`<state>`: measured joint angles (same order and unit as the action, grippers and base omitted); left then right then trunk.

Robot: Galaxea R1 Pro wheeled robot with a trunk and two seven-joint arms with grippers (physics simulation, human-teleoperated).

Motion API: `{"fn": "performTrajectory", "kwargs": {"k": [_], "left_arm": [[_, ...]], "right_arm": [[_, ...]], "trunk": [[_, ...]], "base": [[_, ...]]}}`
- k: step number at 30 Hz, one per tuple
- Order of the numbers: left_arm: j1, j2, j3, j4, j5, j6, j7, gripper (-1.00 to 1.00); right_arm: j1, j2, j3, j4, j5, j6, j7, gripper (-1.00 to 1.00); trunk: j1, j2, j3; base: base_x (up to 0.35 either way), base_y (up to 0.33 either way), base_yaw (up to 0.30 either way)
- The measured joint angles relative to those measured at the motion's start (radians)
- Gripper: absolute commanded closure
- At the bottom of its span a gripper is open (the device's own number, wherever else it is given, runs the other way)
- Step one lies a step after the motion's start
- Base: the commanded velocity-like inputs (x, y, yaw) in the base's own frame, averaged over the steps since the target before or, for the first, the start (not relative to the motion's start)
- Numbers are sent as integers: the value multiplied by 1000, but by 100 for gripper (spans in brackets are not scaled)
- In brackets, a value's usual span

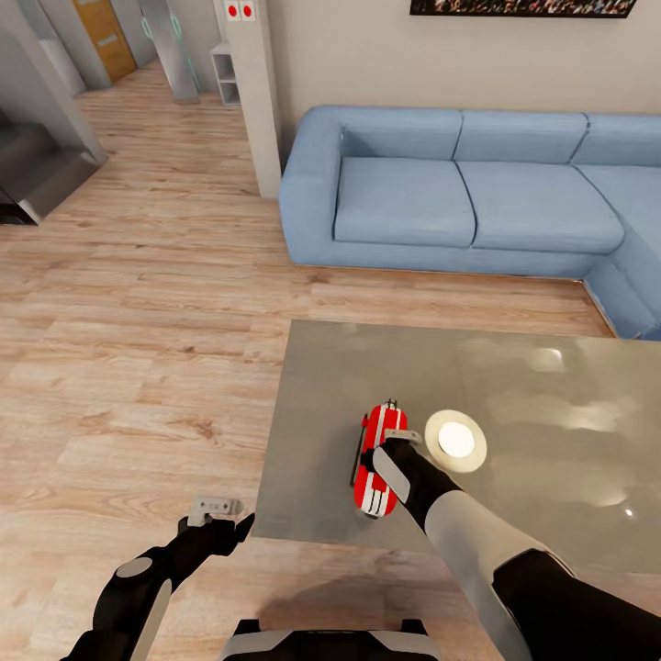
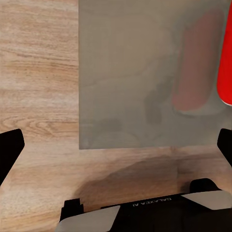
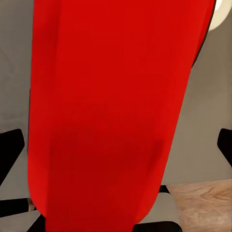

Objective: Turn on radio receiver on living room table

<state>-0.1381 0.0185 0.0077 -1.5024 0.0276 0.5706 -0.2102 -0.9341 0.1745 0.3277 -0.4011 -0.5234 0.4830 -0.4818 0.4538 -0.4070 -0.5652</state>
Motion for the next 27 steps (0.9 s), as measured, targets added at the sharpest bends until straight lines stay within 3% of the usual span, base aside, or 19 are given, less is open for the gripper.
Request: {"fn": "performTrajectory", "kwargs": {"k": [27], "left_arm": [[0, 0, 0, 0, -1, 0, 0, -100]], "right_arm": [[0, 0, 1, -12, 2, 0, 1, -100]], "trunk": [[0, 0, 0]], "base": [[0, 0, 0]]}}
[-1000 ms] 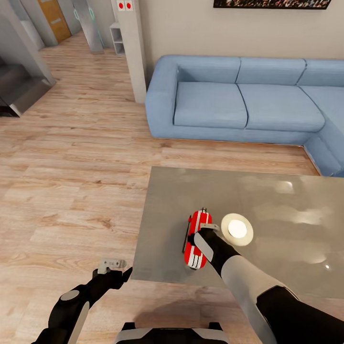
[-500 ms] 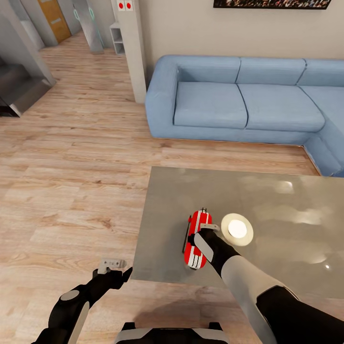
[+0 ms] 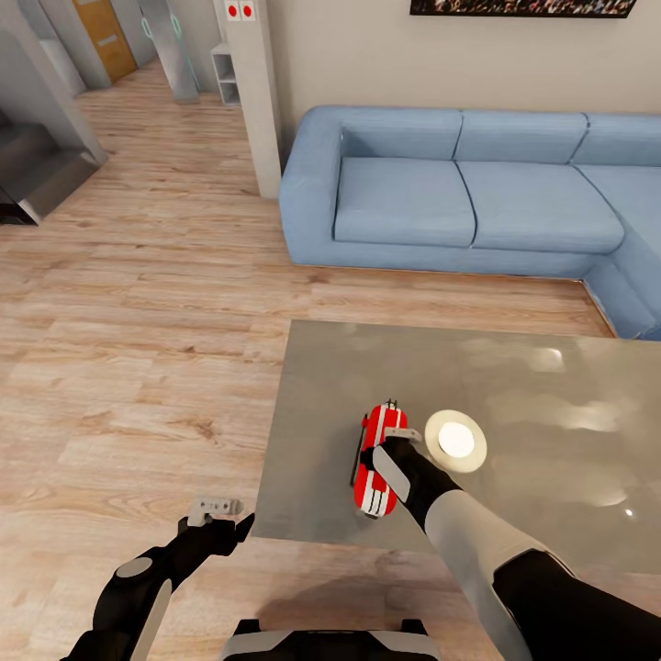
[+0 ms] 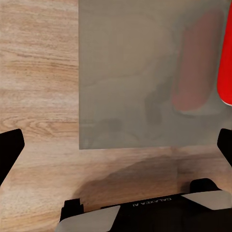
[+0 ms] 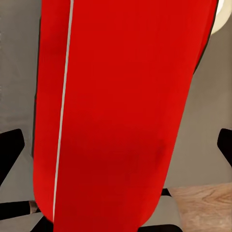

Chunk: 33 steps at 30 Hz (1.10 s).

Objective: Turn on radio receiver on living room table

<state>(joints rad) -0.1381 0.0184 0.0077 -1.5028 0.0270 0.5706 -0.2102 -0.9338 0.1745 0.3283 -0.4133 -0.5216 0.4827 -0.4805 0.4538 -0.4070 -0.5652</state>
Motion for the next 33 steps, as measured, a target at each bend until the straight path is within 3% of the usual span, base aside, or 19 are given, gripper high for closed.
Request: {"fn": "performTrajectory", "kwargs": {"k": [1, 2, 29, 30, 31, 32, 33], "left_arm": [[0, 0, 0, 0, 0, 0, 0, -100], [0, 0, 0, 0, 0, 0, 0, -100], [0, 0, 0, 1, 1, 0, 0, -100], [0, 0, 0, 0, 1, 0, 0, -100], [0, 0, 0, -1, 1, 0, 0, -100], [0, 0, 0, -1, 1, 0, 0, -100], [0, 0, 0, -1, 1, 0, 0, -100]], "right_arm": [[0, 0, 0, 0, 0, 0, 0, -100], [0, 0, 0, -1, 0, 0, 0, 100], [0, 0, 0, -1, 1, -1, -1, 100], [4, -33, -7, -141, -19, 214, -66, 100], [4, -39, -3, -308, 40, 534, -166, 100], [4, -40, -6, -357, 61, 564, -172, 100], [4, -39, -7, -430, 15, 564, -177, 100]], "trunk": [[0, 0, 0], [0, 0, 0], [0, 0, 0], [0, 0, 0], [0, 0, 0], [0, 0, 0], [0, 0, 0]], "base": [[0, 0, 0], [0, 0, 0], [0, 0, 0], [0, 0, 0], [0, 0, 0], [0, 0, 0], [0, 0, 0]]}}
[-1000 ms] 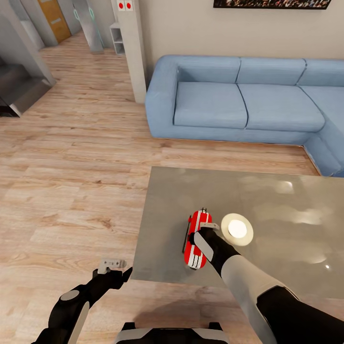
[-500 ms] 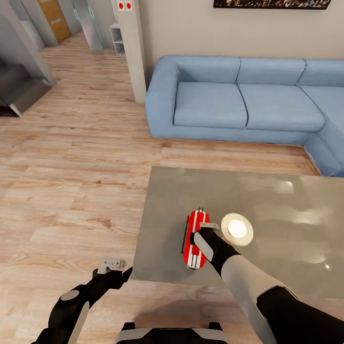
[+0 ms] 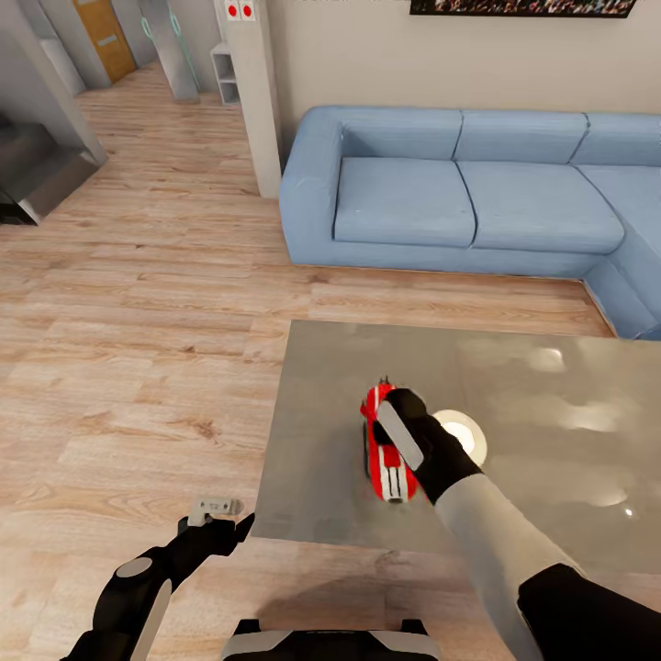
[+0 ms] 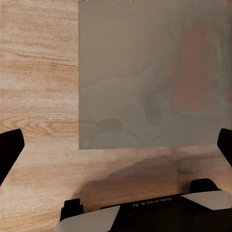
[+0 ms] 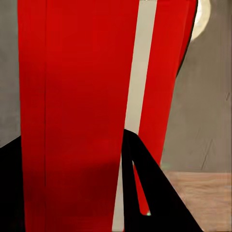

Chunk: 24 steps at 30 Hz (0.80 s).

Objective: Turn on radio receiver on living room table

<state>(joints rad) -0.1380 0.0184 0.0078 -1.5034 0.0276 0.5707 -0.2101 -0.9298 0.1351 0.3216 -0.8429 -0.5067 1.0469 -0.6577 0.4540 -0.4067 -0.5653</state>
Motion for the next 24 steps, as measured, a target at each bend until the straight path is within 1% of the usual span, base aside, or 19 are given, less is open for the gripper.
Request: {"fn": "performTrajectory", "kwargs": {"k": [1, 2, 4, 5, 6, 7, 8, 9, 10, 11, 12, 13, 14, 15, 17, 18, 19, 21, 24], "left_arm": [[0, 0, 0, 0, 0, 0, 0, -100], [0, 0, 0, 1, 0, 0, 0, -100], [0, 0, 0, 0, 0, 0, 0, -100], [0, 0, 0, 0, 0, 0, 0, -100], [0, 0, 0, 0, 0, 0, 0, -100], [0, 0, 0, 0, 0, 0, 0, -100], [0, 0, 0, 0, 0, 0, 0, -100], [0, 0, 0, 0, 0, 0, 0, -100], [0, 0, 0, 0, 0, 0, 0, -100], [0, 0, 0, 0, 0, 0, 0, -100], [0, 0, 0, 0, 0, 0, 0, -100], [0, 0, 0, 0, 0, 0, 0, -100], [0, 0, 0, 0, 0, 1, 0, -100], [0, 0, 0, 0, 0, 0, -1, -100], [0, 1, 0, 0, 0, 0, -1, -100], [0, 1, 0, 0, 0, 0, -1, -100], [0, 1, 0, -1, 1, 1, -1, -100], [0, 1, 0, -1, 1, 1, -1, -100], [0, 1, 0, -1, 1, 1, -2, -100]], "right_arm": [[0, 0, -1, -94, -51, -10, -8, 100], [0, 0, -1, -212, -52, -12, -13, 100], [0, 0, -2, -516, -4, 0, -25, 100], [-1, 0, -2, -689, -5, -3, -27, 100], [-1, 0, -2, -812, -8, -8, -28, 100], [-1, 0, -2, -877, -5, -3, -29, 100], [-1, 0, -3, -877, -1, -1, -30, 100], [-1, 0, -3, -815, 2, 0, -30, 100], [0, 0, -3, -710, -7, 0, -31, 100], [0, 0, -2, -632, -26, -1, -31, 100], [1, -1, -2, -581, -36, -3, -30, 100], [0, -1, -2, -562, -30, -1, -31, 100], [0, -2, -3, -573, -20, 0, -31, 100], [0, -3, -3, -614, -15, 0, -31, 100], [0, -4, -1, -744, -19, -8, -30, 100], [0, -4, -2, -745, -5, -2, -31, 100], [0, -5, -2, -719, -3, 0, -31, 100], [0, -5, -1, -726, -29, -6, -31, 100], [0, -8, -1, -726, -10, 0, -31, 100]], "trunk": [[0, 0, 0], [0, 0, 0], [0, 0, 0], [0, 0, 0], [0, -1, 0], [0, -1, 0], [0, -1, 0], [0, -1, 0], [0, 0, 0], [0, 0, 0], [0, 0, 0], [0, 0, 0], [0, 0, 0], [0, 0, 0], [0, -1, 0], [0, -1, 0], [0, 0, 0], [0, 0, 0], [0, 0, 0]], "base": [[0, 0, 0], [0, 0, 0], [0, 0, 0], [0, 0, 0], [0, 0, 0], [0, 0, 0], [0, 0, 0], [0, 0, 0], [0, 0, 0], [0, 0, 0], [0, 0, 0], [0, 0, 0], [0, 0, 0], [0, 0, 0], [0, 0, 0], [0, 0, 0], [0, 0, 0], [0, 0, 0], [0, 0, 0]]}}
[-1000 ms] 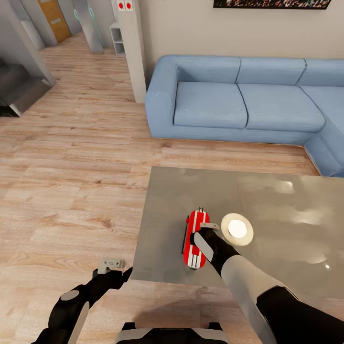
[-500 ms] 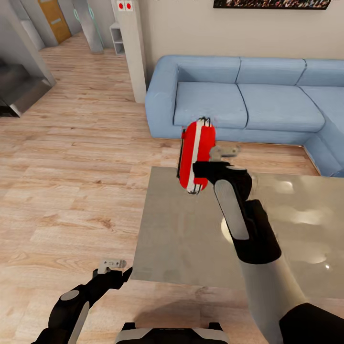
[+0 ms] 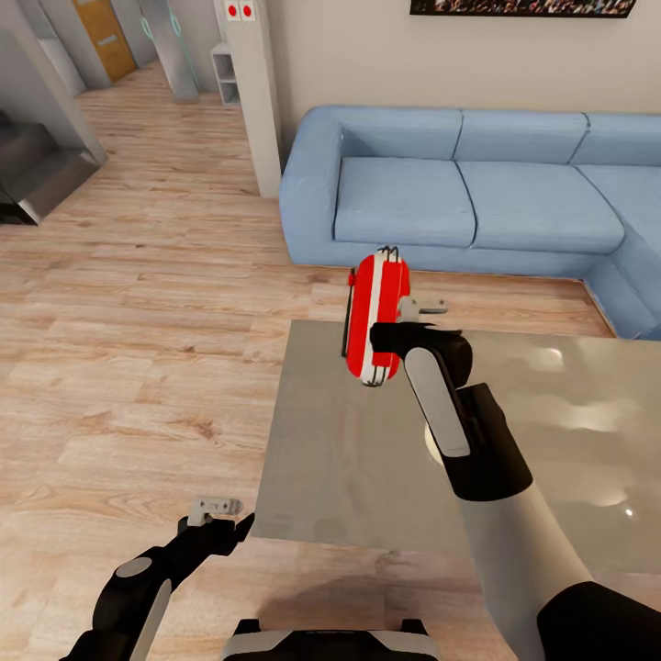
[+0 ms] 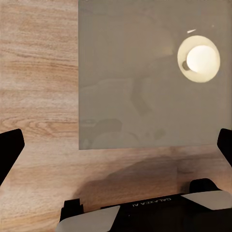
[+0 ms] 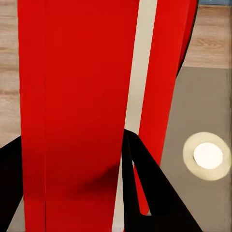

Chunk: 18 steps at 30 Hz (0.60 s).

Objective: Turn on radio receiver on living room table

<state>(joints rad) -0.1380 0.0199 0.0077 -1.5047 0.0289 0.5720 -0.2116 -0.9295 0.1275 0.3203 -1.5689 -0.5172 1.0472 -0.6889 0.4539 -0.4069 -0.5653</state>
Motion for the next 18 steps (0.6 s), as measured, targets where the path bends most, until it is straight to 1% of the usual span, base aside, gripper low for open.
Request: {"fn": "performTrajectory", "kwargs": {"k": [3, 6, 18], "left_arm": [[0, 0, 0, -1, 1, 0, 0, -100], [0, 0, 0, -2, 1, 0, 0, -100], [0, 0, 0, -5, 2, -1, 0, -100]], "right_arm": [[0, -1, 0, 0, -11, -1, 0, 100], [0, -1, 0, 1, -5, 0, 0, 100], [4, -2, 2, 3, -10, 0, 6, 100]], "trunk": [[0, 0, 0], [0, 0, 0], [0, 0, 0]], "base": [[0, 0, 0], [0, 0, 0], [0, 0, 0]]}}
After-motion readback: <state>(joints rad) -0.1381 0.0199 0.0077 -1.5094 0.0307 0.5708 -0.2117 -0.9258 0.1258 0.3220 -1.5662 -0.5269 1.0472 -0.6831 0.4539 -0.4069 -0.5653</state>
